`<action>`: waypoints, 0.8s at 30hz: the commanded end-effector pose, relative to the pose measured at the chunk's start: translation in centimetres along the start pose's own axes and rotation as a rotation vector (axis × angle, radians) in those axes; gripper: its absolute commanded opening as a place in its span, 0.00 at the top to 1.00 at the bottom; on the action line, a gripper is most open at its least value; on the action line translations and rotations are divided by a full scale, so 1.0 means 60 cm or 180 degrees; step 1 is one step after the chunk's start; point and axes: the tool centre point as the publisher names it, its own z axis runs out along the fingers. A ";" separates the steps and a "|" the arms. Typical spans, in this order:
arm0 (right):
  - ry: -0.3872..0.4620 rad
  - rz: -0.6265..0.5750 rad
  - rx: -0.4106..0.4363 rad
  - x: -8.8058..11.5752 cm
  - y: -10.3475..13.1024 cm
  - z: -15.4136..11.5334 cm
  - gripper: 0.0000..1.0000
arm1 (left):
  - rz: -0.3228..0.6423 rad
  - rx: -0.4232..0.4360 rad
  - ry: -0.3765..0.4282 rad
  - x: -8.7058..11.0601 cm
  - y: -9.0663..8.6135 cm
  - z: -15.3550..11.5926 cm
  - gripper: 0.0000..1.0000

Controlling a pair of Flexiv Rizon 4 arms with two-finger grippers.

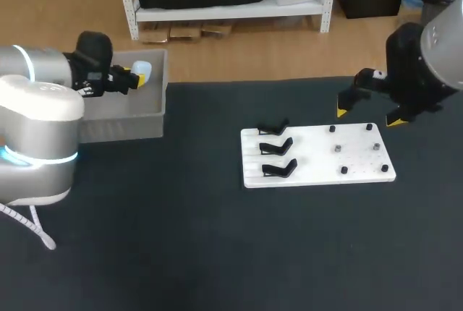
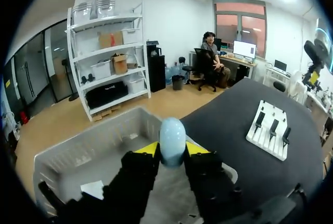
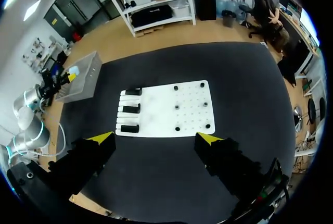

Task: Pick up each earbud case from the left stands, insert the matching earbuds, close the lid, and place the case in the box.

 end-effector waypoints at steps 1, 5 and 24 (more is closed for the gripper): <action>-0.0105 0.0007 0.0005 0.007 -0.002 -0.001 0.00 | -0.0026 -0.0059 0.0258 -0.003 -0.004 -0.008 0.00; -0.0105 0.0007 0.0005 0.007 -0.002 -0.001 0.00 | -0.0039 -0.0135 0.0245 0.000 -0.010 -0.022 0.00; -0.0105 0.0007 0.0005 0.007 -0.002 -0.001 0.00 | 0.0005 -0.0224 0.0194 -0.001 -0.020 -0.051 0.00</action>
